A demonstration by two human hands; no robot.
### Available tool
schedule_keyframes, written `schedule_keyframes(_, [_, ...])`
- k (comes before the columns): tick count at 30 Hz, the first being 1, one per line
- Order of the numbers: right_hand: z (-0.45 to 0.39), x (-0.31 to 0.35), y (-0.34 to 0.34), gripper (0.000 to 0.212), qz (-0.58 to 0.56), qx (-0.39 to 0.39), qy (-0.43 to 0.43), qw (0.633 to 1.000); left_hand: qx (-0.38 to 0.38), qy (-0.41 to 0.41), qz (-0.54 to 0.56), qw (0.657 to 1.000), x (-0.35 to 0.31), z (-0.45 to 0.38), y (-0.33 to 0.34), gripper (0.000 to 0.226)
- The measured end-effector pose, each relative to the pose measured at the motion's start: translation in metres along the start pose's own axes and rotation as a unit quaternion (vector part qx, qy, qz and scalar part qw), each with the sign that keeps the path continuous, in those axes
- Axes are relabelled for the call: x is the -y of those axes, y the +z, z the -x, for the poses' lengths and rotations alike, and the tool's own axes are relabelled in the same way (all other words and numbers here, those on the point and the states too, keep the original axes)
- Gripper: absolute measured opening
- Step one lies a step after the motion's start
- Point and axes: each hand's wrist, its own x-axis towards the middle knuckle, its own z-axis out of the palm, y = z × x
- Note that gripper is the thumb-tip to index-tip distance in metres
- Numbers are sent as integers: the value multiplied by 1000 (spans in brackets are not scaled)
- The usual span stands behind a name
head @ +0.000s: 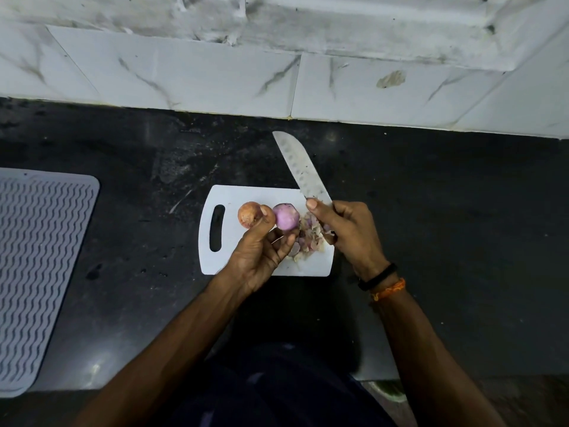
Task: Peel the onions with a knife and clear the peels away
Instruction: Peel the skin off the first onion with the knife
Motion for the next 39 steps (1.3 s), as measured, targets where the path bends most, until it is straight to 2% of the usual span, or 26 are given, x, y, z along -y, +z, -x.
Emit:
schedule_keyframes(2, [0,-2,-6,43,70,-13,-17,997,4,-2,-6,1000,0,0,0,56])
schedule_keyframes(6, [1,-11,-10,55,249,-35,-76,965,16,-4,-9,1000,0,0,0,56])
schedule_keyframes(11, [2,-13,-8,50,318,-51,-114,940,18,-1,-1,1000,-1,1,0,35])
schedule_keyframes(14, [2,-12,-7,51,350,-61,-131,926,6,3,-2,1000,-2,-1,0,36])
schedule_keyframes(18, [4,-10,-7,58,345,-53,-131,928,-2,8,-14,1000,-3,0,1,48])
schedule_keyframes(20, [3,-9,-7,56,334,-69,-129,931,1,1,-12,1000,-3,1,1,40])
schedule_keyframes(24, [1,-8,-3,53,341,-76,-131,928,6,5,-12,1000,-2,2,2,48])
schedule_keyframes(29, [2,-11,-2,53,368,-80,-145,915,1,0,-13,1000,-3,2,1,40])
schedule_keyframes(35, [4,-7,-9,49,387,-44,-168,905,-13,-17,23,1000,-1,1,2,64])
schedule_keyframes(37, [6,-6,-8,50,369,-45,-159,915,-5,-16,29,999,-2,1,2,62])
schedule_keyframes(39, [7,-5,-5,49,314,-62,-129,939,10,-10,33,999,-1,2,0,49])
